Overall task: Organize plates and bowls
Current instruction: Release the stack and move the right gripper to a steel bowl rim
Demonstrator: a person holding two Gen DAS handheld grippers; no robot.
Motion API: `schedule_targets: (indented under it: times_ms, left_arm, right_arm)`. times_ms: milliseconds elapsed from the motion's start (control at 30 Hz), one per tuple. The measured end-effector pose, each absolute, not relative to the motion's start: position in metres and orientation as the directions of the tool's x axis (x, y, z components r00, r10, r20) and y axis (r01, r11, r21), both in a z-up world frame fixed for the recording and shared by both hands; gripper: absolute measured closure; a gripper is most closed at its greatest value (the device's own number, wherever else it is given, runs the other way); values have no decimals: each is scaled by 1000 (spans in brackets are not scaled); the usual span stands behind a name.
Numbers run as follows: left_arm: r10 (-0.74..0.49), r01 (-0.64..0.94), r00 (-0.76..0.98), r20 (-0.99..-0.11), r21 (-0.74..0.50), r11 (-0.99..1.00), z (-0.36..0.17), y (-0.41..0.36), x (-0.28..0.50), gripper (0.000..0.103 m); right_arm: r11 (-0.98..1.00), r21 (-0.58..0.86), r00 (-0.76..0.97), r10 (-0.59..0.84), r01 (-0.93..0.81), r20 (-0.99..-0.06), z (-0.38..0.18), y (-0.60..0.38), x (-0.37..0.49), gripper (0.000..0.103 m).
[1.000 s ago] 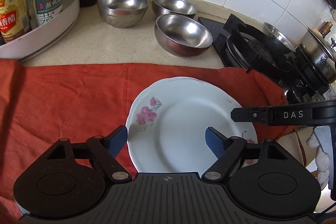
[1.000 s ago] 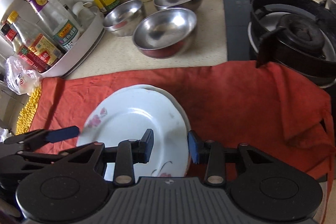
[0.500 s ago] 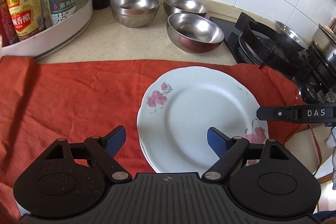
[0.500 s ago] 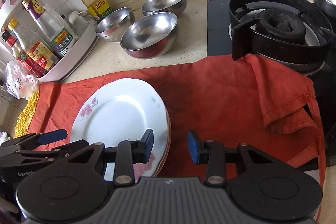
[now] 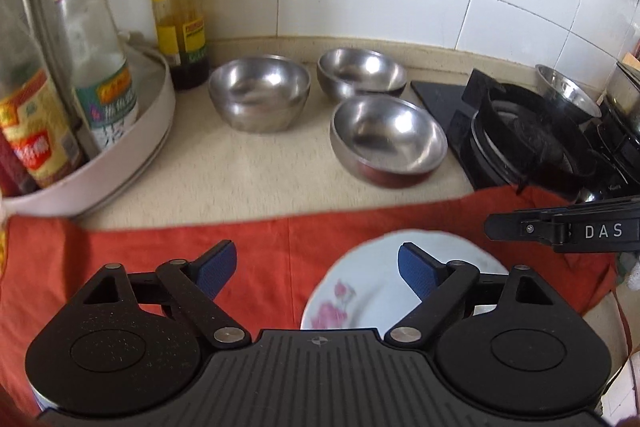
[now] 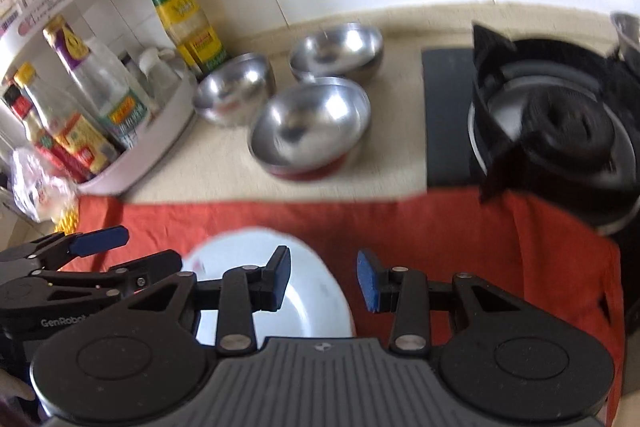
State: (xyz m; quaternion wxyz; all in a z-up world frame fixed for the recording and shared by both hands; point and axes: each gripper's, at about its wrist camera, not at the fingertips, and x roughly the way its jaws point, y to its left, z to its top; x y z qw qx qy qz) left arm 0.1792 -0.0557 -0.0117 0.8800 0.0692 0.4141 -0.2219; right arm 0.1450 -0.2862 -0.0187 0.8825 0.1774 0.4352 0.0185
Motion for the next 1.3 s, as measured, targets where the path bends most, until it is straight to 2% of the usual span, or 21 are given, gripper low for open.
schedule_targets:
  times_ms: [200, 300, 467, 700, 733, 767, 867, 1200, 1300]
  left_arm:
    - [-357, 476, 561, -747, -62, 877, -8, -75, 219, 11]
    - [-367, 484, 545, -754, -74, 872, -13, -91, 240, 15]
    - [-331, 491, 531, -780, -35, 870, -33, -114, 266, 29]
    - [-288, 512, 510, -810, 18, 859, -57, -129, 285, 42]
    - [-291, 517, 498, -817, 10, 856, -61, -130, 289, 47]
    - [-294, 521, 481, -826, 0, 854, -64, -130, 292, 53]
    - [-308, 534, 444, -841, -27, 845, -67, -129, 296, 58]
    - [-295, 521, 432, -852, -31, 853, -51, -102, 285, 51]
    - [-282, 512, 444, -850, -18, 859, -48, -90, 283, 43]
  right_arm:
    - [927, 339, 647, 160, 162, -746, -9, -300, 192, 66]
    - [919, 343, 617, 156, 196, -771, -19, -308, 221, 66]
    - [931, 305, 570, 142, 201, -810, -36, -307, 251, 67]
    - [936, 287, 508, 150, 203, -848, -63, -309, 273, 76]
    - [936, 291, 502, 157, 198, -850, -65, -309, 274, 81]
    - [932, 305, 501, 173, 195, -848, -67, -309, 275, 81]
    - [927, 330, 494, 206, 179, -845, -69, -307, 278, 82]
    - [908, 403, 407, 326, 118, -853, -71, -283, 276, 82]
    - [913, 394, 407, 320, 110, -855, -65, -280, 278, 78]
